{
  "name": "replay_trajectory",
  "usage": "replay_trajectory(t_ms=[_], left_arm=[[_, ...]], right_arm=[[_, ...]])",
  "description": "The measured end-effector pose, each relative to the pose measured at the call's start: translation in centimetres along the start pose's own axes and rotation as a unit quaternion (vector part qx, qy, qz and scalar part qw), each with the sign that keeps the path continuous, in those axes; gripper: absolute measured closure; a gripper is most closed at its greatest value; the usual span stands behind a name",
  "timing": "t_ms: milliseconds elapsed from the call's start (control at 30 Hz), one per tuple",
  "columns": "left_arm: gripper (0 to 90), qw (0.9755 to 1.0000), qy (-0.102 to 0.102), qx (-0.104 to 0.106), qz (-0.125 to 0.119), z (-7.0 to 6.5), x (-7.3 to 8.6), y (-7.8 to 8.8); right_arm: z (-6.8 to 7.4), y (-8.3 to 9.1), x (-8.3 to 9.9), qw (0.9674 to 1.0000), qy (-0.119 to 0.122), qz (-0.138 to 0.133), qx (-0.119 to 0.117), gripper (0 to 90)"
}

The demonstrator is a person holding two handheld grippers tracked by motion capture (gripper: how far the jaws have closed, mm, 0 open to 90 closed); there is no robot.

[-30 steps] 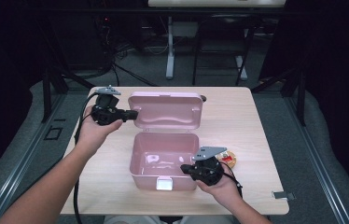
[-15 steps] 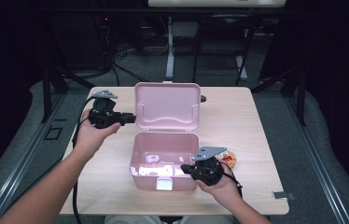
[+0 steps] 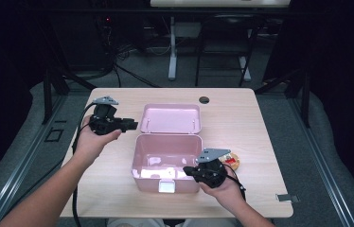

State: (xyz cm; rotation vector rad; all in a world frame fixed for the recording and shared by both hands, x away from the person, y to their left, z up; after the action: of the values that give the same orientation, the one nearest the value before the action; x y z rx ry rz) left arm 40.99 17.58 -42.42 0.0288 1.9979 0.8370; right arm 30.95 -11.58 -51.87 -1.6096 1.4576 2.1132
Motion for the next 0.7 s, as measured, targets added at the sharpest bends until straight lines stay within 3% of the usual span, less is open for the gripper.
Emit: replay_trajectory(t_ms=[300,467,700], left_arm=[[69.3,1.0,0.001,0.007,0.003,-0.4,0.9,0.3],[68.2,1.0,0.0,0.009,-0.001,-0.5,1.6,0.6],[65.3,0.9999,0.002,0.012,-0.011,-0.5,2.6,1.1]], right_arm=[[0.1,0.0,0.0,1.0,-0.001,0.0,0.002,87.6],[0.1,0.4,-0.4,0.9999,-0.011,-0.002,-0.002,80.9],[0.4,1.6,-1.6,0.9998,0.006,-0.018,0.001,75.8]])
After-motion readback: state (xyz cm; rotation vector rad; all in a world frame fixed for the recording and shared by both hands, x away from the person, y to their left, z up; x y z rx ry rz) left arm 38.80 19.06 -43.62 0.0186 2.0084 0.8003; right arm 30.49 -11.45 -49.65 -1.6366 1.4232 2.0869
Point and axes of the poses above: each handheld gripper's, and its own axes: y roughly backward along the jaws, x roughly out of its underside, z roughly to its left, the point moved 3 cm from there along -y, roughly forward along the jaws, and after that the axes turned 13 degrees about x, right-handed, at the moved point
